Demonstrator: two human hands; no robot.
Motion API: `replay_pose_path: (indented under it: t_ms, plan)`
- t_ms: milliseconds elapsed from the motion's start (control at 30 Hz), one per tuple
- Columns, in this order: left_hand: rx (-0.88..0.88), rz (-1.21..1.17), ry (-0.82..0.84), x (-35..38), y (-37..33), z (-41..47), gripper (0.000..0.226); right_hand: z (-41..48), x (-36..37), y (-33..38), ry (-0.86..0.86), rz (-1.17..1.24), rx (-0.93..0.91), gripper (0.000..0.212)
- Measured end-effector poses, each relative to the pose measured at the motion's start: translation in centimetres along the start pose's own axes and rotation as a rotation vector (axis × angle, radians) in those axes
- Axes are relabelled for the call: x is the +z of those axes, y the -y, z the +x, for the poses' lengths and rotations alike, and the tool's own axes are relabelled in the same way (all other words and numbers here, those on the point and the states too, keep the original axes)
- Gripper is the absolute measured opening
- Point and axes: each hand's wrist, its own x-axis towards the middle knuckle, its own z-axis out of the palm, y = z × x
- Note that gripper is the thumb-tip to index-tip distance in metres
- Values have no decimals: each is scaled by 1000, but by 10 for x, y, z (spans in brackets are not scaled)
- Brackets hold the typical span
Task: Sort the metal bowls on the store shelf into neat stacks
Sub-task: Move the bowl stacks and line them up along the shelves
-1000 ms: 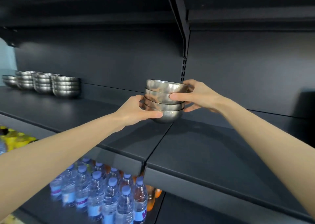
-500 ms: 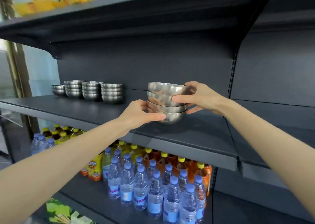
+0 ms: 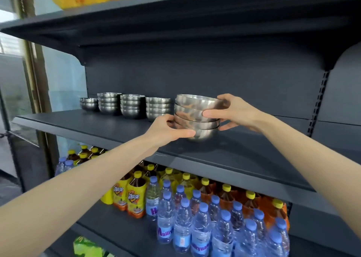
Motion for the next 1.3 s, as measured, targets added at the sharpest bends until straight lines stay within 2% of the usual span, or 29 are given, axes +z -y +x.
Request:
replay_pose_path:
  t_ms: [300, 533, 633, 700, 867, 1300]
  plan:
    - [-40, -47, 68, -42, 45, 88, 25, 99, 40, -8, 1, 20, 31, 97]
    - [-53, -116, 111, -54, 74, 151, 30, 155, 50, -17, -39, 3, 69, 84]
    - [-59, -127, 131, -53, 86, 181, 47, 173, 49, -22, -72, -34, 94, 84]
    - [-49, -111, 155, -52, 93, 197, 50, 181, 49, -26, -99, -48, 117, 84]
    - [-23, -105, 246, -48, 107, 223, 39, 193, 53, -31, -140, -63, 196, 87]
    - [49, -57, 336, -27, 129, 257, 35, 201, 56, -52, -198, 26, 299, 69]
